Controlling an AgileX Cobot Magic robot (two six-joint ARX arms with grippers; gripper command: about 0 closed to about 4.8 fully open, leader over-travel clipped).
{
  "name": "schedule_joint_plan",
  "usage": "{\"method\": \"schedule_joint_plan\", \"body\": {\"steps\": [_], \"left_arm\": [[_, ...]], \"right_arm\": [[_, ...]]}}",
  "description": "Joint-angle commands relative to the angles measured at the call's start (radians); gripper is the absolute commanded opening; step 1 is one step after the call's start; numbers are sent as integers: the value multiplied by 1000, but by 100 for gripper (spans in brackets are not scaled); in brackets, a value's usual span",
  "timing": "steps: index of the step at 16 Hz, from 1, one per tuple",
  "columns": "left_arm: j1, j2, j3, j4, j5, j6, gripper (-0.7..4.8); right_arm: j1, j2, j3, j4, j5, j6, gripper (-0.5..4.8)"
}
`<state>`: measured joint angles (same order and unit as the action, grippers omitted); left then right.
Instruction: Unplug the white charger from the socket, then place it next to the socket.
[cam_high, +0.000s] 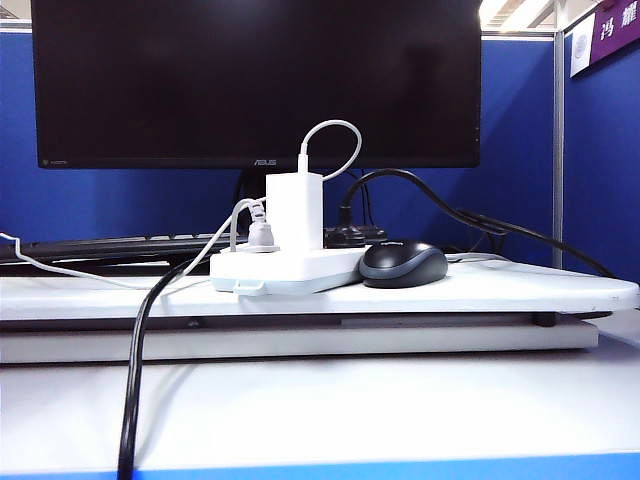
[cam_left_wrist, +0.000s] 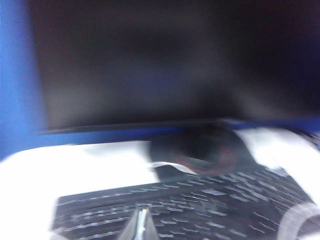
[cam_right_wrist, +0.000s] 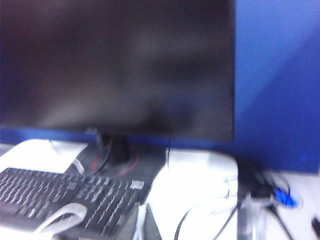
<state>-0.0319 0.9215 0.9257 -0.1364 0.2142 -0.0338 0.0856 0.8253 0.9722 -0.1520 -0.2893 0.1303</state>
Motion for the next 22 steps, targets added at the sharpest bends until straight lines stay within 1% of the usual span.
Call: {"method": "schedule_joint_plan", "body": {"steps": [1,2,3,4,5,8,9,11,13,14,15,16,17,18,19,21,22], "left_arm": [[-5,57,7,26,213,34,-5],[-23,71,7,24,253,35,-5],[-41,82,7,23,262,46,-5],[-65,97,7,21,262,64,-5],[-103,119,7,19,261,64,-5],[-201,185,7,19,248,89,-5],[-238,209,7,20,233,92,-5],[-283,250,7,18,235,113,-5],[-293,278,7,18,239,112,-5],[-309,293,7,18,234,113,-5],[-310,302,7,13,243,142,-5],[-315,306,7,2,260,163,-5],[-341,309,7,-10,245,180,-5],[-347,309,7,-12,232,184,-5],[-351,309,7,-11,235,183,-5],[-373,310,7,-8,233,185,-5],[-373,311,7,-10,239,186,-5]], "right_arm": [[54,142,99,35,-26,-4,-1],[77,180,116,60,-54,-4,-1],[96,212,130,64,-72,-4,-1],[130,254,140,71,-97,-4,-1],[188,300,142,73,-98,-4,-1],[286,393,142,74,-98,-11,-1],[314,426,142,74,-103,-35,-1],[349,475,142,78,-147,-54,-1],[361,509,142,78,-159,-74,3],[363,522,142,74,-179,-118,28],[379,534,142,73,-193,-153,34],[380,542,142,69,-214,-187,62],[380,542,142,37,-243,-235,129],[386,542,142,0,-256,-256,208],[398,542,142,-52,-256,-288,276],[398,549,142,-128,-254,-352,285],[399,566,142,-136,-256,-352,284]]}}
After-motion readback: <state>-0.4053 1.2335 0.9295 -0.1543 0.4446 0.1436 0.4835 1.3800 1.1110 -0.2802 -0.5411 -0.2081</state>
